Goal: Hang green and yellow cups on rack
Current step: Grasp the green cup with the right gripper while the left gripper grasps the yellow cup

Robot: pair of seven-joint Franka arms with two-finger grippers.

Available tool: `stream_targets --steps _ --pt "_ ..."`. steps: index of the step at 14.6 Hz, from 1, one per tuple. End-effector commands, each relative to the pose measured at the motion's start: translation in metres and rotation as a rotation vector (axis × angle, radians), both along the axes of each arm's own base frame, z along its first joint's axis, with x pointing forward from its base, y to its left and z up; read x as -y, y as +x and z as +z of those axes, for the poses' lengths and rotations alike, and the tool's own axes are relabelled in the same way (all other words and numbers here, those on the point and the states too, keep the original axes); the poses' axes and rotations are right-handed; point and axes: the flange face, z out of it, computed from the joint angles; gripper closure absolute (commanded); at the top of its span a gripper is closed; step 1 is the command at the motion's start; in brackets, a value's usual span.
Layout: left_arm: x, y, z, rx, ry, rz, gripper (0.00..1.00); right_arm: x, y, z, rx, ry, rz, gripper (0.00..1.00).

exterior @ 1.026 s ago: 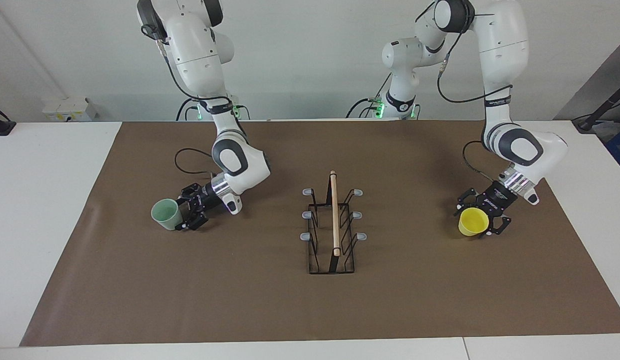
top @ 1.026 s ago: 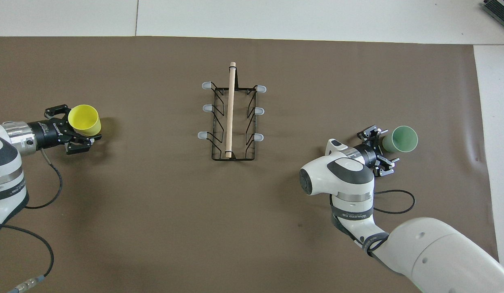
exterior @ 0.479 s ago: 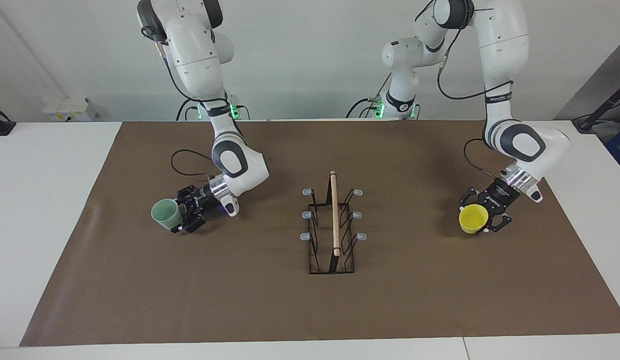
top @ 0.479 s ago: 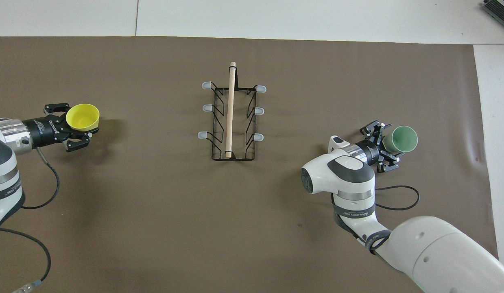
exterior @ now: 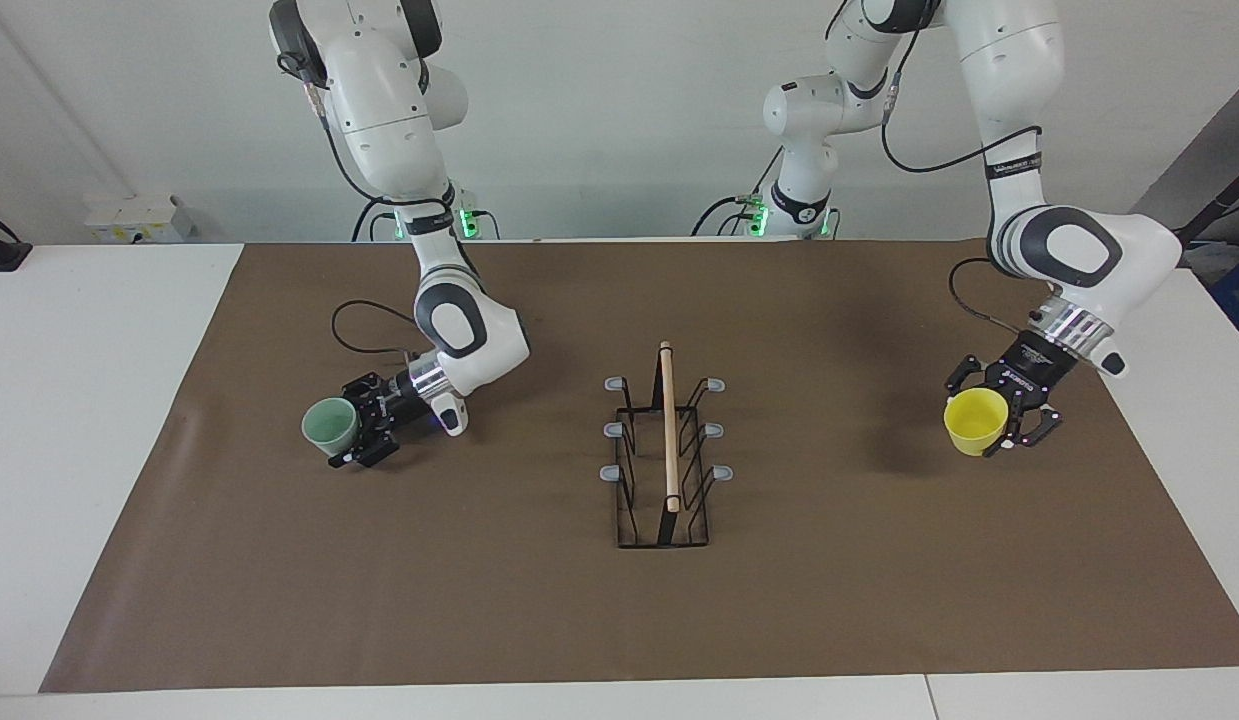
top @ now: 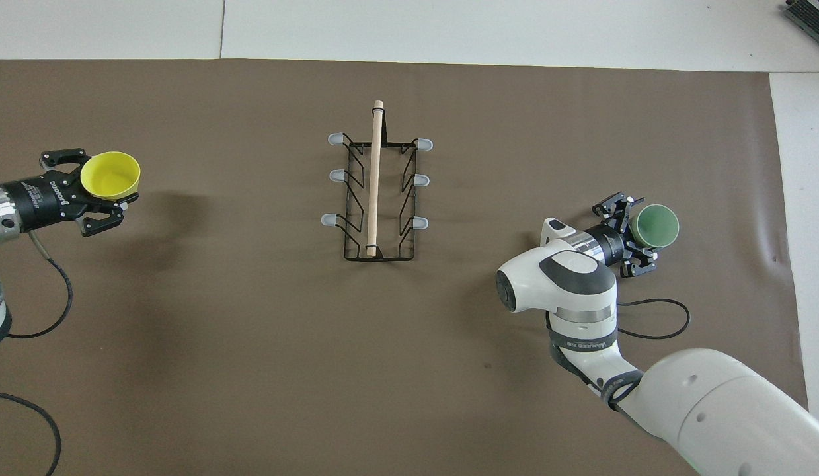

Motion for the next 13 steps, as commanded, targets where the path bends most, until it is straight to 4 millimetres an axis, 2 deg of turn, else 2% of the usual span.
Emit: stream_targets --steps 1,4,6,8,10,13 --pt "0.001 0.007 0.033 0.037 0.092 -0.074 1.00 0.002 0.000 0.001 0.019 -0.011 0.015 1.00" --pt "0.006 0.014 0.061 0.040 0.204 -0.207 1.00 -0.003 0.010 0.013 0.040 0.004 0.007 1.00" --pt "0.010 0.021 0.082 0.050 0.265 -0.262 1.00 -0.011 0.024 0.037 0.085 0.074 -0.068 1.00" --pt "0.024 0.027 0.094 0.063 0.367 -0.335 1.00 -0.025 0.041 0.062 0.123 0.163 -0.145 1.00" --pt "0.036 0.032 0.110 0.071 0.437 -0.392 1.00 -0.032 0.049 0.096 0.157 0.252 -0.217 1.00" --pt "0.058 0.033 0.117 0.069 0.522 -0.465 1.00 -0.026 0.052 0.161 0.202 0.444 -0.363 1.00"
